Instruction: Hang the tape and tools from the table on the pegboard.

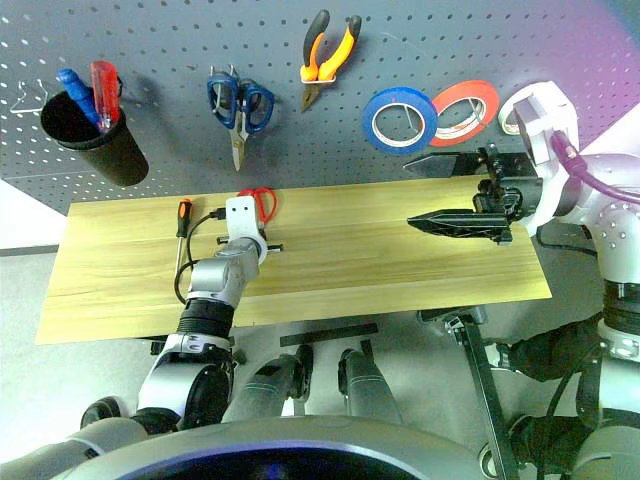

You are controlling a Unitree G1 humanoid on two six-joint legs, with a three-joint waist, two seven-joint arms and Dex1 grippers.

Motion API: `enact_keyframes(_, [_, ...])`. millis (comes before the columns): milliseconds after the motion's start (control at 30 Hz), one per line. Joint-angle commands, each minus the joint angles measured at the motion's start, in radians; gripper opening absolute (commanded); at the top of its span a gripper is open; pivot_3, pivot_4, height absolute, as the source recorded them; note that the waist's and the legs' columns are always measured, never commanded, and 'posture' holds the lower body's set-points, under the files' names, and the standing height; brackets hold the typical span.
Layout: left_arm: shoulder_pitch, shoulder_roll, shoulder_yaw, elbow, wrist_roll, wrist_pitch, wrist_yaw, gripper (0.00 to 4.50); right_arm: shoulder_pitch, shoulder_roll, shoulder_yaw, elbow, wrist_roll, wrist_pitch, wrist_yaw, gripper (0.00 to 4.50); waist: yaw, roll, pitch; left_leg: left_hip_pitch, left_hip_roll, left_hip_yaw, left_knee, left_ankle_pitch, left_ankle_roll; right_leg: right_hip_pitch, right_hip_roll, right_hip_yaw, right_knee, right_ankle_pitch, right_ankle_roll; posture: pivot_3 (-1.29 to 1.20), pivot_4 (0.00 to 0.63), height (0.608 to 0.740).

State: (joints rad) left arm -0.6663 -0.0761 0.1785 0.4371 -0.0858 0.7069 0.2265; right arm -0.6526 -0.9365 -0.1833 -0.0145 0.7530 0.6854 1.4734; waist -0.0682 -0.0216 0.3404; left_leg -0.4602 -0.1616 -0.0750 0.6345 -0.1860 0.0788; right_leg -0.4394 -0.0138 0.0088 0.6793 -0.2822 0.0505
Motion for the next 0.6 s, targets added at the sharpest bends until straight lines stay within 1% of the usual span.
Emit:
enact_keyframes(33, [0.073,-0.020,0.003,0.001,-0.026,0.075,-0.016,0.26,-0.013,-0.016,-0.017,-0.006,0.002,-0.018,0.002,4.50,0.000,0.000,0.000,0.000,0.000,0.000,0.000,0.000,0.000,0.000,0.000,0.000,0.000,0.000,0.000,-0.21,0.413,0.740])
enact_keyframes(200, [0.175,-0.038,-0.029,-0.225,-0.022,0.185,-0.012,0.26,-0.030,-0.012,-0.012,0.023,-0.002,-0.030,0.013,4.50,-0.001,0.000,0.000,0.000,0.000,0.000,-0.003,0.000,0.003,0.000,0.000,0.000,-0.004,0.000,0.000,-0.19,0.412,0.740])
enact_keyframes(367, [0.261,-0.045,-0.048,-0.400,-0.004,0.293,0.007,0.26,-0.054,-0.014,-0.011,0.081,0.002,-0.044,0.061,4.50,0.001,0.000,0.001,0.000,0.000,0.000,-0.004,-0.001,0.004,0.000,0.000,0.000,-0.007,0.000,0.000,-0.17,0.407,0.740])
enact_keyframes(467, [0.296,-0.042,-0.049,-0.504,-0.037,0.370,-0.032,0.26,-0.076,-0.003,-0.004,0.137,-0.004,-0.060,0.093,4.50,0.003,0.001,0.001,0.000,0.000,0.000,-0.004,-0.002,0.005,0.001,0.000,0.000,-0.009,0.000,0.001,-0.15,0.398,0.740])
enact_keyframes(600, [0.334,-0.012,-0.084,-0.617,-0.009,0.426,-0.040,0.26,-0.086,-0.001,0.002,0.186,-0.008,-0.104,0.138,4.50,0.009,0.002,0.002,-0.001,0.000,0.000,-0.004,-0.002,0.006,0.001,0.000,0.000,-0.010,0.001,0.002,-0.13,0.390,0.740])
